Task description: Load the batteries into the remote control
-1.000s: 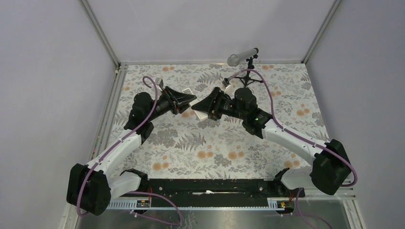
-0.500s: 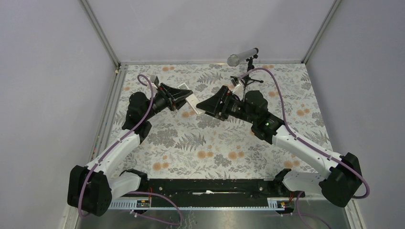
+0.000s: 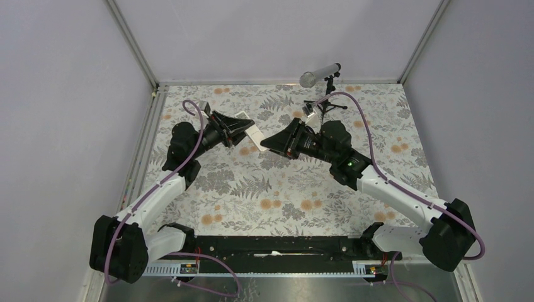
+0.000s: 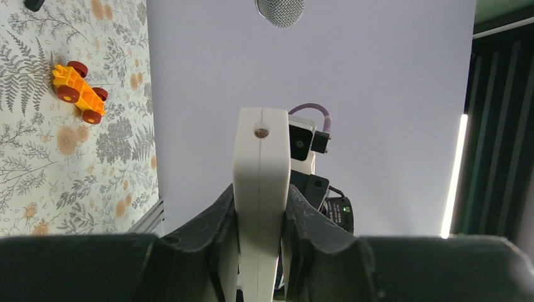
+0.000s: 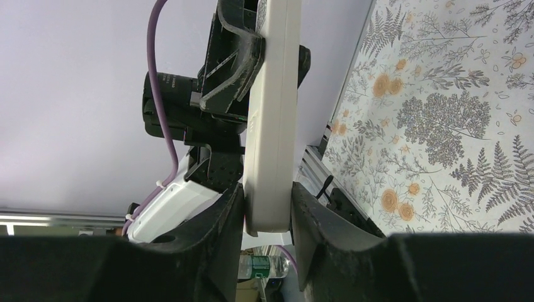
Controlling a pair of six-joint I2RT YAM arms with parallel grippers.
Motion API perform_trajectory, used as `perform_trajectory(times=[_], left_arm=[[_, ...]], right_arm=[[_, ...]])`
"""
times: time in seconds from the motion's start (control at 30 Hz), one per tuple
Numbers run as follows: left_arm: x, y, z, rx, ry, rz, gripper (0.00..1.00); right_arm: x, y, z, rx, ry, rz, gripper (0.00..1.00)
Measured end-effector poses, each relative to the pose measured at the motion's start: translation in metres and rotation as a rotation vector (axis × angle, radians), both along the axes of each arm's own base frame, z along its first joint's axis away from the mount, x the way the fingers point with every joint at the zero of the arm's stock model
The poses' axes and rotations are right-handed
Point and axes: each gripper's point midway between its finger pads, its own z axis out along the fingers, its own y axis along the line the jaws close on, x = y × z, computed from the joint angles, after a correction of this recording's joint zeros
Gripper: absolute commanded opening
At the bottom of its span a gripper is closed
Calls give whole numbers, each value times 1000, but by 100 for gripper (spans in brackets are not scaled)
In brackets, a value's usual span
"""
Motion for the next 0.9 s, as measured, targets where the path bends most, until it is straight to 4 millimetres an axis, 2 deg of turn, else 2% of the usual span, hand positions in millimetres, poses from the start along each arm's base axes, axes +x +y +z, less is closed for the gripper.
perform_trajectory(times=[0.2, 0.43, 0.5, 0.6, 0.67, 0.77, 0.9], left_arm=[[1, 0, 1, -7, -3, -1, 0], [3, -2, 1, 4, -21, 21, 0], [-2, -9, 0, 8, -25, 5, 0], [-4, -14, -2, 18, -22, -3, 0], [-3, -13, -3, 25, -25, 9, 0], [-4, -10, -4, 41, -22, 22, 0], [-6, -9, -2, 43, -33, 26, 0]], right_arm=[[0, 0, 1, 9, 11, -3, 37], [12, 11, -5, 11, 26, -6, 42], [18, 16, -5, 8, 29, -4, 36], [22, 22, -6, 6, 42, -2, 23], [23, 23, -8, 11, 61, -3, 20], [22, 24, -8, 17, 74, 6, 31], [20, 25, -6, 29, 66, 18, 59]])
